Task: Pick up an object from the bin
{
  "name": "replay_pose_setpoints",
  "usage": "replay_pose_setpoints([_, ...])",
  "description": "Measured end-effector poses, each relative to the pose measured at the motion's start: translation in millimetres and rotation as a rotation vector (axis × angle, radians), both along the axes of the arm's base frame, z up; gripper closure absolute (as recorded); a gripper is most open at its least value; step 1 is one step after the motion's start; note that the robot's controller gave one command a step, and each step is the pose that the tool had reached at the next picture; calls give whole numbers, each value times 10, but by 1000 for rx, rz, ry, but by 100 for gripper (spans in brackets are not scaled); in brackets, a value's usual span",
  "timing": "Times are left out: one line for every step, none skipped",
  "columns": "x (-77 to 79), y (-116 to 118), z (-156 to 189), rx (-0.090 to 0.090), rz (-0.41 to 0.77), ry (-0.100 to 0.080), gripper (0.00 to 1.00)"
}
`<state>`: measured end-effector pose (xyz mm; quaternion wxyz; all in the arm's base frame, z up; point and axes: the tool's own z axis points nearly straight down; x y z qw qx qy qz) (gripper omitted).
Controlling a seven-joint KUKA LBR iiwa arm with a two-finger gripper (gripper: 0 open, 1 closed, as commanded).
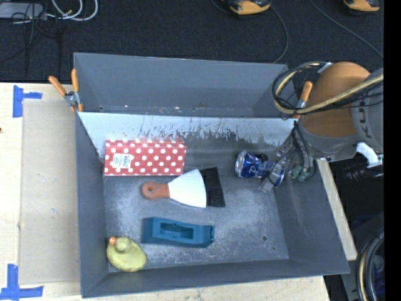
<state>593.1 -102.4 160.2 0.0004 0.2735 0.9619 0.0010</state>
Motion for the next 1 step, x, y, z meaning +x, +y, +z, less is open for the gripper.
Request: replay_pose_setpoints([-4, -1, 80, 1, 1, 2, 100])
